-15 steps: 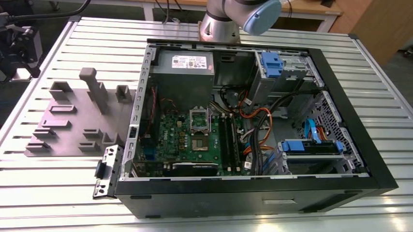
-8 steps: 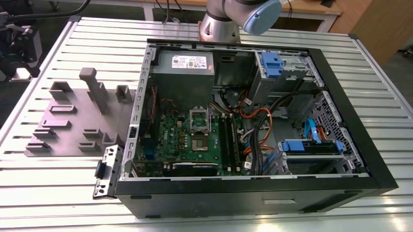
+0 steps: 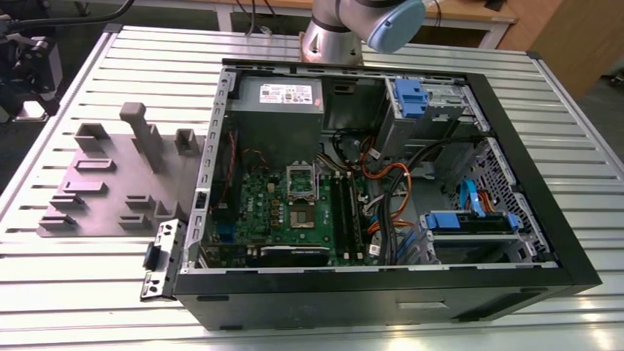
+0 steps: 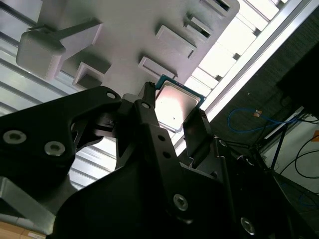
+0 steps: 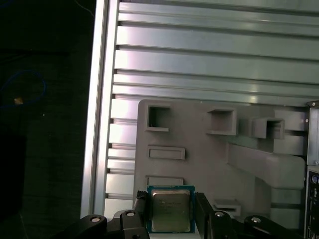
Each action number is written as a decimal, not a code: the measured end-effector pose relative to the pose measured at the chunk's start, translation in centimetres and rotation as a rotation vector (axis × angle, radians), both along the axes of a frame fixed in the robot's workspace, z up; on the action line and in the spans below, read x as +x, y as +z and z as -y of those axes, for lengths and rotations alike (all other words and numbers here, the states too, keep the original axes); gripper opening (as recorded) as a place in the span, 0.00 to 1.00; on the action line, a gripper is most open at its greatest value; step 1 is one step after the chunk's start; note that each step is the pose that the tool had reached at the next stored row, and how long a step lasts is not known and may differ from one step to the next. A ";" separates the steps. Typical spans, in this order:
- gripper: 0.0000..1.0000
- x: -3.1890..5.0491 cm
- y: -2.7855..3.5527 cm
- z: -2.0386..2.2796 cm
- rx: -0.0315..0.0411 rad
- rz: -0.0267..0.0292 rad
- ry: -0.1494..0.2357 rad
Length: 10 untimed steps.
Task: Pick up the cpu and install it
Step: 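Pick up the cpu and move it towards the insertion slot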
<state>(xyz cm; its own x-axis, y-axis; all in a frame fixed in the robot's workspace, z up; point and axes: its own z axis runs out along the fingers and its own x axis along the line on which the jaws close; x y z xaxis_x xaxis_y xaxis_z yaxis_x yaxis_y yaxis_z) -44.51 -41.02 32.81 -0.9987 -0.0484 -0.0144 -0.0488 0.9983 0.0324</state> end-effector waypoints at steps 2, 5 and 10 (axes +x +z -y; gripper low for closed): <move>0.47 0.00 0.10 0.00 0.0000 0.0001 0.000; 0.47 0.00 0.27 0.00 0.0000 0.0000 0.000; 0.47 0.00 0.56 0.00 0.0000 0.0000 0.000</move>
